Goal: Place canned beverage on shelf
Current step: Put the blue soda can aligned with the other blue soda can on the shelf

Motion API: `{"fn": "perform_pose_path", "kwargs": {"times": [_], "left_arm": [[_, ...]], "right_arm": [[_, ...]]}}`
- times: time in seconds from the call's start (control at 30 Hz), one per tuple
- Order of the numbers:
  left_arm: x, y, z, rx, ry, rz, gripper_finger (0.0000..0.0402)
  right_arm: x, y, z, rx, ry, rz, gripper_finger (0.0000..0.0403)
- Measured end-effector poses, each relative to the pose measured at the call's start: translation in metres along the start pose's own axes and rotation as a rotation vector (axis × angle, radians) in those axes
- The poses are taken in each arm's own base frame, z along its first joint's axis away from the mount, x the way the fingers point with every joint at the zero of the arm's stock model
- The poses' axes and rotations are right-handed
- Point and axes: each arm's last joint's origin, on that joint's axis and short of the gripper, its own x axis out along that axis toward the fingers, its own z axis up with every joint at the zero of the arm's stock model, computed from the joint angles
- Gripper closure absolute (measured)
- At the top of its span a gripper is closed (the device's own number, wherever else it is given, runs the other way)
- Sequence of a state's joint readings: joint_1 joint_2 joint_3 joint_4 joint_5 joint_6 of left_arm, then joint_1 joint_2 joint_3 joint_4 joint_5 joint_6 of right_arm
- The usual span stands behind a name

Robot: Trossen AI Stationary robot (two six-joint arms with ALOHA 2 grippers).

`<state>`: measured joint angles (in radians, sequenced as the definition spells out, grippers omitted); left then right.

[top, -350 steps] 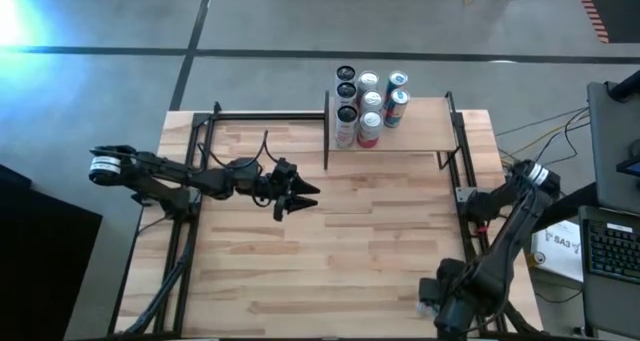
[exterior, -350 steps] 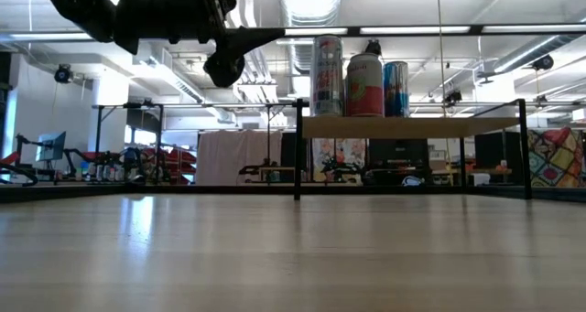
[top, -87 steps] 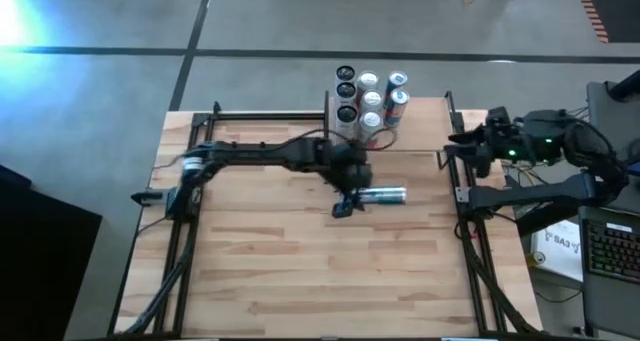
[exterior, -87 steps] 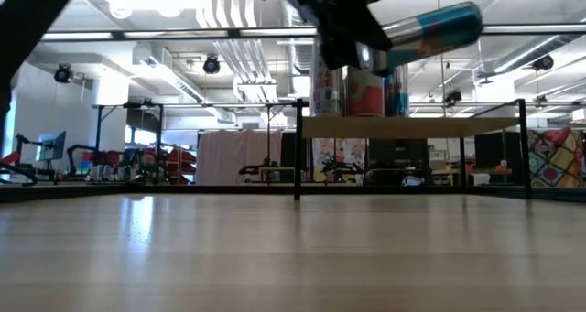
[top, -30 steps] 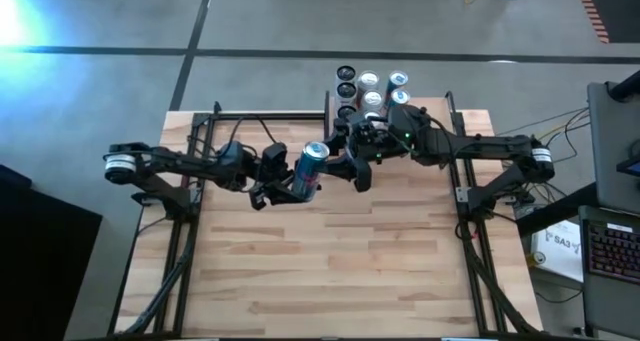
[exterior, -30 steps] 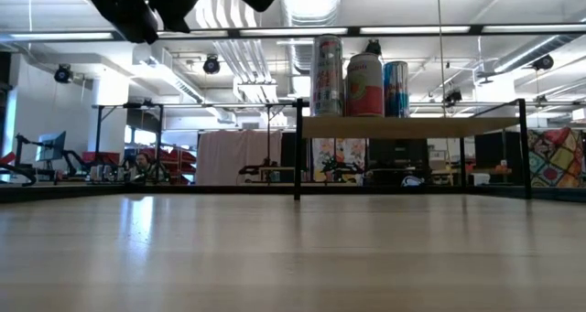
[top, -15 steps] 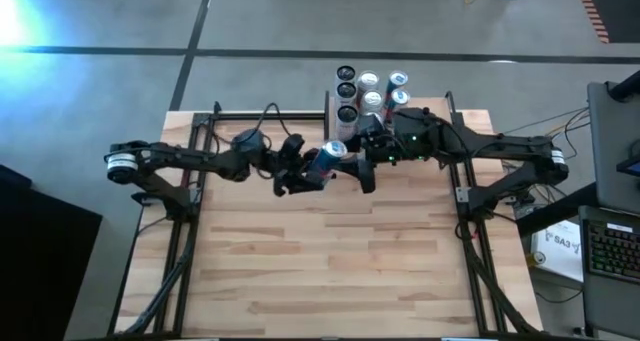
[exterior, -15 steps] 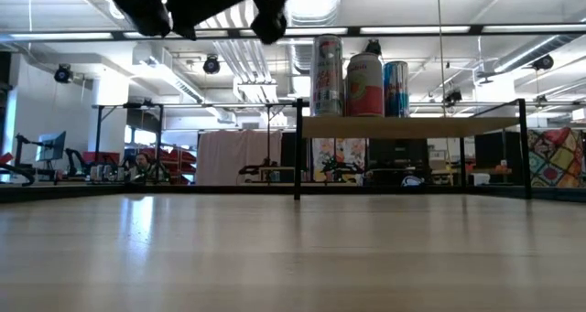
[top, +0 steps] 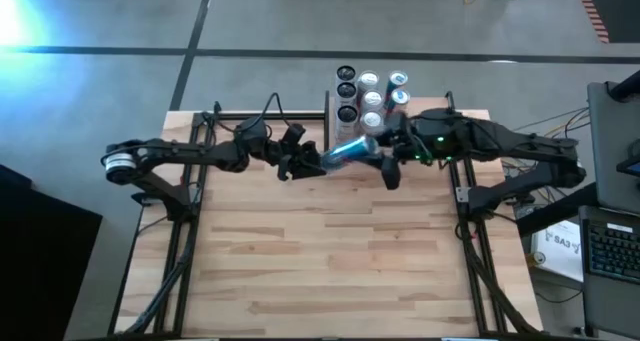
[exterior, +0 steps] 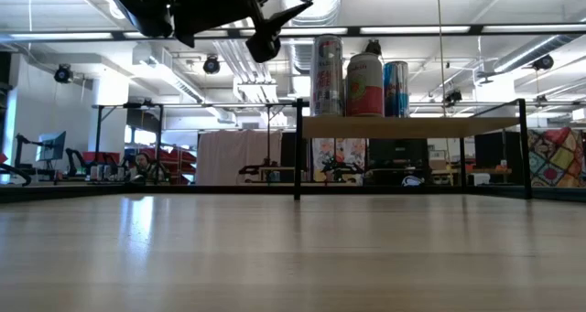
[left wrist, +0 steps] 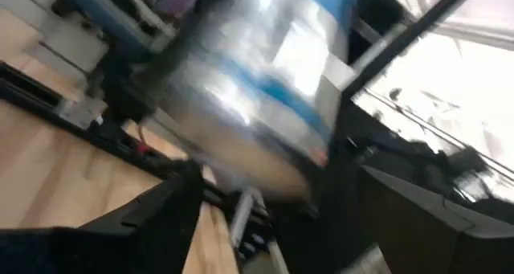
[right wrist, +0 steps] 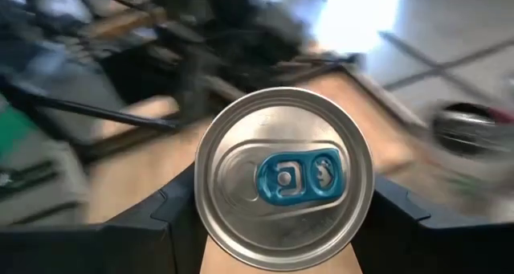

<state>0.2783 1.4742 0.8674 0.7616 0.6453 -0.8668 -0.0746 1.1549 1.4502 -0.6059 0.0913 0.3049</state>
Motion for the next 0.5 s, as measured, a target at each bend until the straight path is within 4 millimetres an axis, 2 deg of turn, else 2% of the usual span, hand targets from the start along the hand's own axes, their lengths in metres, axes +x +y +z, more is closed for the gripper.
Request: {"fn": "perform_pose_path", "kwargs": {"times": [0.17,0.3,0.5], "left_arm": [[-0.004,-0.007,0.0,-0.004,0.056,-0.017,0.01],[-0.01,-0.008,0.001,-0.023,0.063,0.02,0.01],[-0.018,-0.012,0.006,-0.014,0.047,0.06,0.01]], "right_arm": [[-0.027,-0.01,-0.005,-0.006,0.016,-0.159,0.0181],[-0.049,-0.015,-0.014,0.019,0.088,-0.166,0.0181],[-0.072,-0.022,-0.03,0.065,0.224,-0.211,0.0181]]}}
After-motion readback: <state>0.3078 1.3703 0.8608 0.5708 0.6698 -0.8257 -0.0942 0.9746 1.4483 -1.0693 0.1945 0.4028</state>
